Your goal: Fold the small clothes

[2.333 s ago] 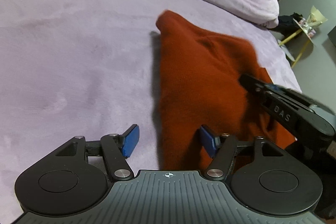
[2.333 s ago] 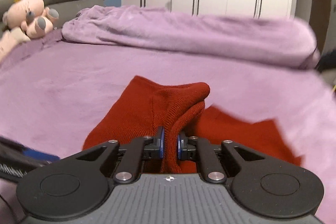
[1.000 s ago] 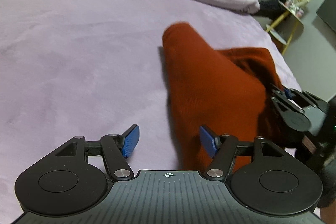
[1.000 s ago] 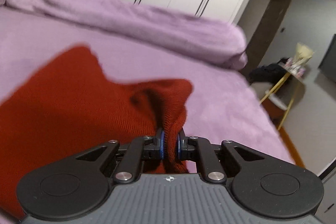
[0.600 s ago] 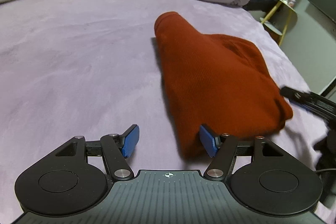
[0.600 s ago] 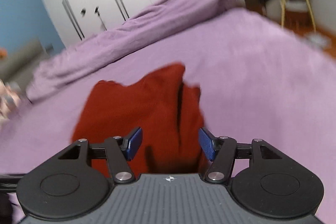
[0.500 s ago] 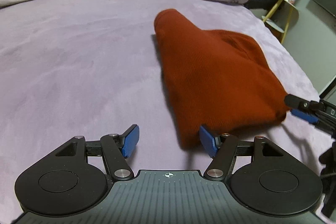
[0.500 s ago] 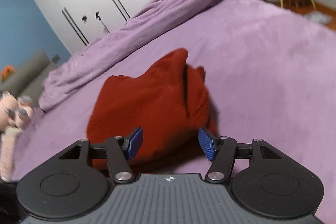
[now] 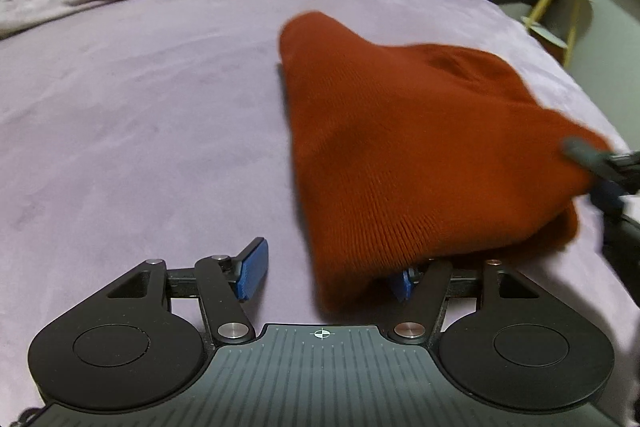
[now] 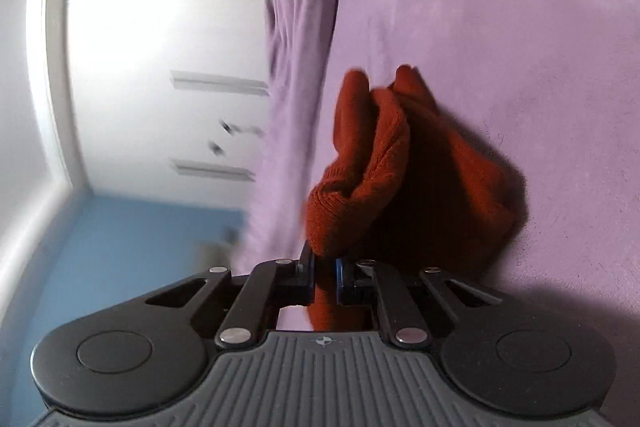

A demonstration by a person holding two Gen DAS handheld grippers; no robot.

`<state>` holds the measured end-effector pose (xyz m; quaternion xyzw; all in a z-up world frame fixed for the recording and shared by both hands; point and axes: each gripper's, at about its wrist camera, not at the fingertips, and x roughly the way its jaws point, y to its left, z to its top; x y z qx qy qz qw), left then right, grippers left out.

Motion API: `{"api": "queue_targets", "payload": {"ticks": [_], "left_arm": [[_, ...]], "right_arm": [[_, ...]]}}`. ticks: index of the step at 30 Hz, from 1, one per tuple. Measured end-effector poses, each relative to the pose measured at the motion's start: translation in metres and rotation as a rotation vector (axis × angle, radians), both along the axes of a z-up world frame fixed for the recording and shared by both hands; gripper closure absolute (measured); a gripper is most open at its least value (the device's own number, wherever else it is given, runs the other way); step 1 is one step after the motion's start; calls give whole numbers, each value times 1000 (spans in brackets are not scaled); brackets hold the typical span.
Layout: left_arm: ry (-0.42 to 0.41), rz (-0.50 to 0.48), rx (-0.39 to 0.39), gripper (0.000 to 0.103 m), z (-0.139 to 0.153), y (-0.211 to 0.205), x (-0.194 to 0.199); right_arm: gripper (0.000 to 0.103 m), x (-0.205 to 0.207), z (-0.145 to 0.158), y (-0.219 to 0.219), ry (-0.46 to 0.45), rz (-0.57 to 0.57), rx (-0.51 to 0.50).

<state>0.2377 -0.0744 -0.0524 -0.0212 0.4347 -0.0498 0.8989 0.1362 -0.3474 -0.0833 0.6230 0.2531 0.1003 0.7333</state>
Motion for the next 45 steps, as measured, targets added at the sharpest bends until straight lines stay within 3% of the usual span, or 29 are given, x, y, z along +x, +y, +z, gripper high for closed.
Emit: {"api": "queue_targets", "payload": {"ticks": [4,8,11,13,15,16,17,20,22,25,29,32,36,37,40,45], "left_arm": [[-18,27,9,33,-1,13,1],[-79,48,35,35,12,17,-6],[-104,47,45,34,16,20,-8],[-67,20,65,33,7,18,-7],[-35,3,60,31,2,22,-10],[-20,-14,46,28,3,27,-13],[9,-36,25,28,7,35,-17],[95,-59,-80,40,28,61,-20],[55,-32,-139,39,49,72,-17],[-34,-11,-180,37,70,64,4],[-101,112,-228,36,56,34,51],[-53,172,-180,37,29,15,94],[-67,183,-137,25,17,7,127],[-74,178,-112,22,17,4,134],[-65,153,-21,20,16,-11,155],[0,173,-24,13,-4,-16,181]], "right_arm": [[95,4,19,21,114,70,-460],[95,-3,30,31,1,116,-491],[92,4,20,33,100,146,-604],[91,3,16,29,117,172,-604],[80,-2,24,21,139,197,-607],[63,-5,30,16,149,196,-627],[62,-9,36,10,145,182,-662],[63,-9,68,15,63,182,-785],[65,10,88,37,-7,230,-839],[77,52,104,86,-122,311,-930],[92,121,87,136,-90,348,-1089],[93,160,66,144,5,312,-1165],[93,195,54,132,53,274,-1166],[97,205,49,128,72,268,-1160],[100,220,44,125,64,265,-1189],[100,231,31,128,39,282,-1245]]}}
